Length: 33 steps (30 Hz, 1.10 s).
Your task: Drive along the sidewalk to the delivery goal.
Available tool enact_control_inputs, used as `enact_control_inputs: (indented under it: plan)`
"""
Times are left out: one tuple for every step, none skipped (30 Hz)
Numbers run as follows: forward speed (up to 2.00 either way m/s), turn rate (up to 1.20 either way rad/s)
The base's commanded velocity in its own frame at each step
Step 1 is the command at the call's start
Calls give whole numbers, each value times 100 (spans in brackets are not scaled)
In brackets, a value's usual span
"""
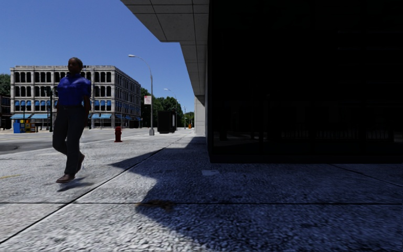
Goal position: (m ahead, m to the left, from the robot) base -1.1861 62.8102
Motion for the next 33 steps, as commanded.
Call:
enact_control_inputs:
  plan:
    - [169,0]
    - [169,0]
    - [169,23]
    - [169,40]
    - [169,40]
    - [169,54]
    - [169,60]
    - [169,62]
    - [169,63]
    - [169,63]
    - [169,63]
    - [169,63]
    - [169,17]
    - [169,4]
    - [169,0]
    - [169,0]
    - [169,0]
    - [169,0]
    - [169,0]
    - [169,0]
    - [169,0]
    - [169,0]
    - [169,0]
    - [169,0]
    - [169,0]
    - [169,0]
    - [169,5]
    - [169,22]
    - [169,40]
    - [169,67]
    - [169,67]
    - [169,85]
    - [169,101]
